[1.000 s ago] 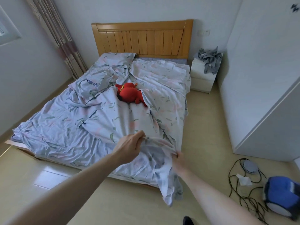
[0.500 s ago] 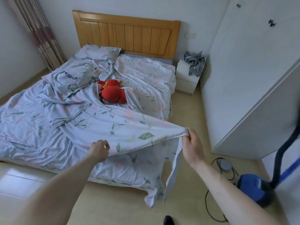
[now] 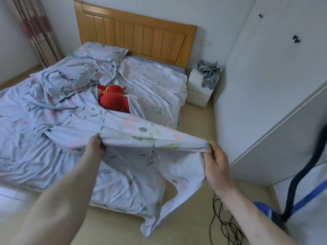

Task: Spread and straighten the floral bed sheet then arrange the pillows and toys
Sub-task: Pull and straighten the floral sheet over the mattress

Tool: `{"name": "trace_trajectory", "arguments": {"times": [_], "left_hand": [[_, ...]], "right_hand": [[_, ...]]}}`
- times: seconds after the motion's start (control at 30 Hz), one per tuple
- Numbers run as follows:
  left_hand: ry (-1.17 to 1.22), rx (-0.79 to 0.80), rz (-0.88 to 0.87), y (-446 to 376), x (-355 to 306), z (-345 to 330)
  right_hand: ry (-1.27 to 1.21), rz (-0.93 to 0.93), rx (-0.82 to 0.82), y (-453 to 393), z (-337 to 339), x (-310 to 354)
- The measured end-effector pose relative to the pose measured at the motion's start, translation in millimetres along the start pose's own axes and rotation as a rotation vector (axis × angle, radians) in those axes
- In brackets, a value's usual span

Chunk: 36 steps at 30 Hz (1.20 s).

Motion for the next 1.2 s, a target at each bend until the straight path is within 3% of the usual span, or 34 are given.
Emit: {"name": "trace_trajectory", "arguments": {"times": [0.1, 0.23, 0.33, 0.43, 0.53, 0.6, 0.67, 0.77, 0.9, 1.07, 1.2], "left_hand": [[-0.089, -0.217, -0.154, 13, -77, 24], [-0.464, -0.388, -0.525, 83, -198, 21], [-0.627, -0.35, -0.952, 176, -266, 1], [-0.56, -0.269, -1.259, 260, -296, -2], [-0.524, -0.301, -1.423, 309, -298, 24], [-0.691, -0.406, -1.328, 302, -279, 53], [-0.818, -0.503, -1.108, 272, -245, 90], [-0.984, -0.551, -0.855, 223, -183, 139], [-0.911, -0.533, -0.654, 174, -125, 185], [-0.963, -0.477, -0.48, 138, -73, 221], [-0.722, -0.362, -0.238, 114, -36, 250]], "right_hand": [[0.143, -0.074, -0.021, -17, 21, -29], [0.15, -0.131, -0.137, -56, 29, -41], [-0.013, -0.087, -0.343, -91, 26, 0], [-0.101, 0.158, -0.479, -117, 31, 72], [-0.119, 0.307, -0.408, -121, 35, 112], [0.009, 0.318, -0.187, -111, 16, 105], [0.154, 0.308, 0.053, -85, -12, 73], [0.315, 0.188, 0.253, -42, -38, -5], [0.476, 0.066, 0.293, -14, -47, -86], [0.639, -0.012, 0.322, 7, -34, -119], [0.669, -0.044, 0.335, 24, -34, -128]]}}
Point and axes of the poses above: each hand's wrist, its own y-axis away from the middle knuckle, its own z-axis out of the back of the hand, x = y × z, the point moved 9 cm from there along -y, towards the middle knuckle, and after that the axes turned 11 degrees about -y, right-handed, at the moved point
